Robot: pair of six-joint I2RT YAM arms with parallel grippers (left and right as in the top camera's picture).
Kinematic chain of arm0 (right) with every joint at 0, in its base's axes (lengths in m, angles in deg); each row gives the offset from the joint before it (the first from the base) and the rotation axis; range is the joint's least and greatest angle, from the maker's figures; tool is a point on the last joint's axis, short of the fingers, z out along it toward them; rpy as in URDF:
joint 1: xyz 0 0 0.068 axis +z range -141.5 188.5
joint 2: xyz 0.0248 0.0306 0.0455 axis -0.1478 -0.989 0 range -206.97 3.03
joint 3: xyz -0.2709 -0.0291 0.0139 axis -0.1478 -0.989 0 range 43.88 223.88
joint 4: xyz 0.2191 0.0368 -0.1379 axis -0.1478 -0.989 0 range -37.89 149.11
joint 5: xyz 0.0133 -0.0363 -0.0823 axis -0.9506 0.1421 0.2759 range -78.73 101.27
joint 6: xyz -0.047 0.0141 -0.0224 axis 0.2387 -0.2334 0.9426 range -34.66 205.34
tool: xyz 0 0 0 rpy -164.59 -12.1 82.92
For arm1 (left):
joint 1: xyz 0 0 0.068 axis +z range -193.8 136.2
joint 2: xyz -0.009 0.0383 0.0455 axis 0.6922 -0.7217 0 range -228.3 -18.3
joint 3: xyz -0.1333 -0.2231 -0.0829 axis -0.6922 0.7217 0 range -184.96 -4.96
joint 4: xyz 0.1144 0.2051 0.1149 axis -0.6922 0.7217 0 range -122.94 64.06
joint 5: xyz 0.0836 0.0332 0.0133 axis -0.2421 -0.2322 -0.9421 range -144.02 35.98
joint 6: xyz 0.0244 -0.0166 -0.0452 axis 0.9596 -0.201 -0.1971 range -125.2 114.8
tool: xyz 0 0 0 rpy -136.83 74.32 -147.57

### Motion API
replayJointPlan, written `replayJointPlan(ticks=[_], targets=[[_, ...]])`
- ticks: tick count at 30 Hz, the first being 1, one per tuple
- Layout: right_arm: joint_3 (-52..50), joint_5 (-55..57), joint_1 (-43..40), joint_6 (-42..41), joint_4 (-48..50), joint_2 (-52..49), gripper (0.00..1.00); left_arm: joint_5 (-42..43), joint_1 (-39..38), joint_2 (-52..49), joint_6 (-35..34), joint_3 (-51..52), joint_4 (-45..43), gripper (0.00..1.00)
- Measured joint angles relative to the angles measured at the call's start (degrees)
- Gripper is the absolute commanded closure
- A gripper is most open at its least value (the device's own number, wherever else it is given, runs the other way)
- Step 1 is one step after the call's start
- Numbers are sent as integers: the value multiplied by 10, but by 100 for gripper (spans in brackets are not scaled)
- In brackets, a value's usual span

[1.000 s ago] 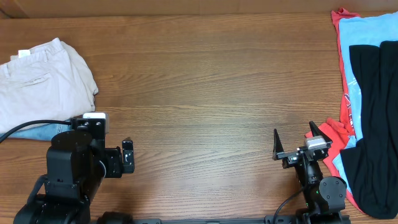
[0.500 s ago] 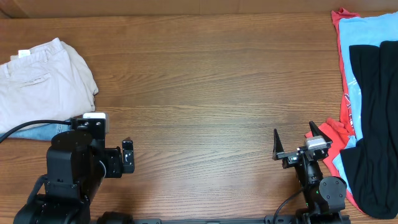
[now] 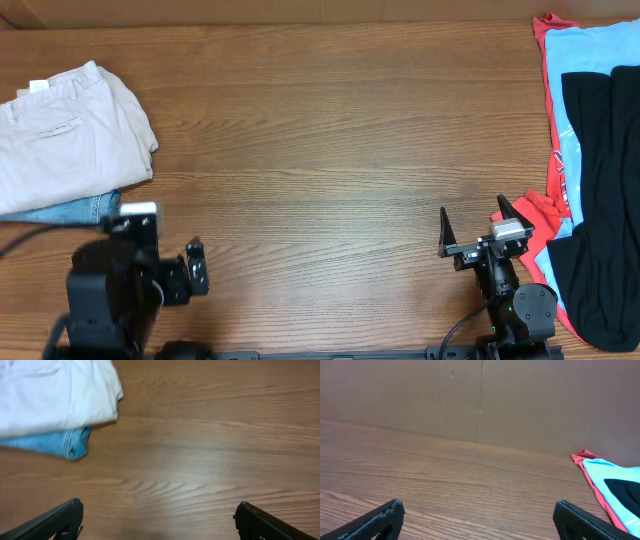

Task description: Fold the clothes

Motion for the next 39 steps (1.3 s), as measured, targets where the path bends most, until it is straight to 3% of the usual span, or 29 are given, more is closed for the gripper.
replayJointPlan(ticks=[6,18,32,35,39], targets=[[0,0,0,0,0,0,0,12,15,90,5,122,-71,0],[0,0,0,0,0,0,0,50,19,258,7,426,-417,0],[0,0,0,0,0,0,0,64,55,343,10,584,-763,0],[0,0,0,0,0,0,0,65,55,344,11,602,-754,0],[0,0,0,0,0,0,0,66,55,344,12,608,-679,0]])
